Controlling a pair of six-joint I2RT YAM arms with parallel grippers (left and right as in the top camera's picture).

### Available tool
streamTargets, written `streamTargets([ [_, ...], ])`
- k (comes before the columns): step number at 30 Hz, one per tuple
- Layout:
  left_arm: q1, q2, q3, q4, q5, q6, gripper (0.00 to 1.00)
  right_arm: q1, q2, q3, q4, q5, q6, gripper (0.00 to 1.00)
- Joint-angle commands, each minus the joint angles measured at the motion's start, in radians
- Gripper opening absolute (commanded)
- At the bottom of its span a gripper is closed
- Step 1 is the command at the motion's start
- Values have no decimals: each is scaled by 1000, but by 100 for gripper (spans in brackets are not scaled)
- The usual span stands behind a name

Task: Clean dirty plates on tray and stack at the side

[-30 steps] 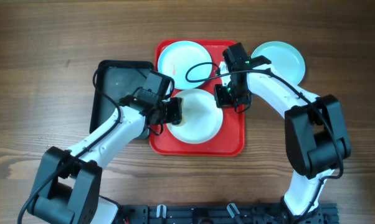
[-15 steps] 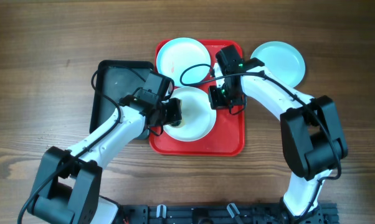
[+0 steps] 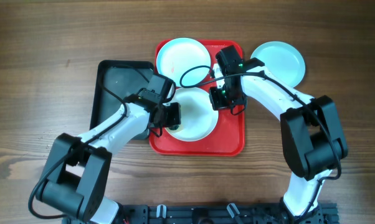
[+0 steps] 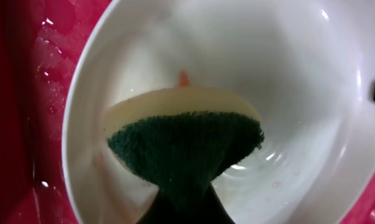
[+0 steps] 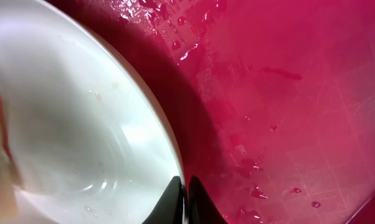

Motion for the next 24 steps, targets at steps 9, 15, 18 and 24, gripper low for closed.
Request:
streamTargets([
  [9, 47, 8, 10, 45, -8, 111, 4, 3, 13, -3, -5, 24, -60, 5],
  [15, 69, 17, 11, 45, 34, 128, 4, 3, 13, -3, -5, 23, -60, 5],
  [18, 61, 34, 10, 43, 25, 128, 4, 3, 13, -3, -5, 23, -60, 5],
  [24, 61, 102, 10, 50, -10, 96, 4, 3, 13, -3, -5, 23, -60, 5],
])
